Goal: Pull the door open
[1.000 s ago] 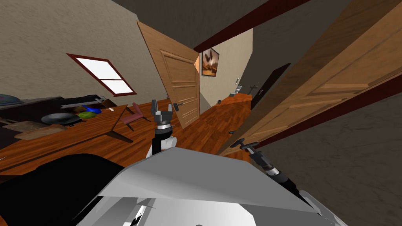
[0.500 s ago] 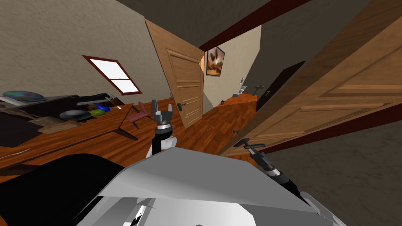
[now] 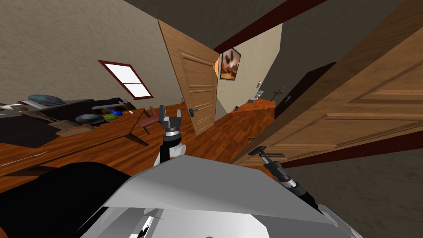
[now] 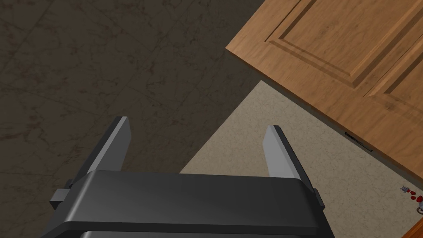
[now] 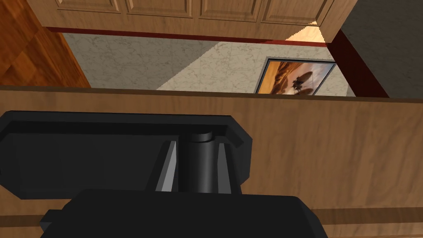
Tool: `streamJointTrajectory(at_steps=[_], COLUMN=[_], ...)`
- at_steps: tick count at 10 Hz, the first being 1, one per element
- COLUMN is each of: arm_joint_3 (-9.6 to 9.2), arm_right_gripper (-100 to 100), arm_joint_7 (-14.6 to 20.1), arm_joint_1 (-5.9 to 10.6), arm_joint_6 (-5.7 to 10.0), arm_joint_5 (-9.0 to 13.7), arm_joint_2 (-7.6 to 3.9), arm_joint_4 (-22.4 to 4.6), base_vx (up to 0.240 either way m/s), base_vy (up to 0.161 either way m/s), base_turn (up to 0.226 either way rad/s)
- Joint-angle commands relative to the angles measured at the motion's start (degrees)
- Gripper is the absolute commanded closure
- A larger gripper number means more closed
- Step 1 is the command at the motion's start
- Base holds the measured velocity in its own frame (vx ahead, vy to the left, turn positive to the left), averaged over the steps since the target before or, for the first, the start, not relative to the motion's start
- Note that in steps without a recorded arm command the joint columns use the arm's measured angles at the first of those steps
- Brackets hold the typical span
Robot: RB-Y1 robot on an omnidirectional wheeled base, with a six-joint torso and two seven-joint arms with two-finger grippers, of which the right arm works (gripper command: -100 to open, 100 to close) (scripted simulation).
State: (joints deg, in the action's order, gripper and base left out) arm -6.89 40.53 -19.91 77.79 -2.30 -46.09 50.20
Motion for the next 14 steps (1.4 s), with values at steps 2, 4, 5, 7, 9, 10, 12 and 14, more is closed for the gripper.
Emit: streamJointTrajectory(at_steps=[2, 4, 5, 7, 9, 10, 12, 14], arm_joint_3=[-0.39, -0.21, -0.12, 0.07, 0.32, 1.86, 2.93, 4.07], arm_right_gripper=[100, 100, 100, 100, 100, -100, -100, -100], arm_joint_7=[0.1, 0.1, 0.1, 0.2, 0.2, 0.8, 1.2, 1.6], arm_joint_1=[0.63, 0.94, 1.10, 1.35, 1.60, 0.87, 0.43, -0.04], arm_joint_6=[2.23, 3.62, 4.32, 5.78, 7.63, 5.02, 3.76, 2.42], arm_joint_5=[-0.5, -0.7, -0.8, -1.0, -1.3, 0.4, 1.5, 2.6], arm_joint_2=[0.71, 0.99, 1.12, 1.36, 1.62, 1.13, 0.89, 0.63], arm_joint_4=[-1.6, -3.1, -3.9, -5.4, -7.4, -8.0, -8.9, -9.9], base_vx=[0.036, 0.023, 0.034, 0.034, 0.016, -0.043, -0.073, -0.065], base_vy=[0.044, 0.031, 0.036, 0.026, 0.043, 0.014, 0.000, -0.008], base_turn=[0.075, 0.077, 0.074, 0.079, 0.097, -0.262, -0.151, -0.149])
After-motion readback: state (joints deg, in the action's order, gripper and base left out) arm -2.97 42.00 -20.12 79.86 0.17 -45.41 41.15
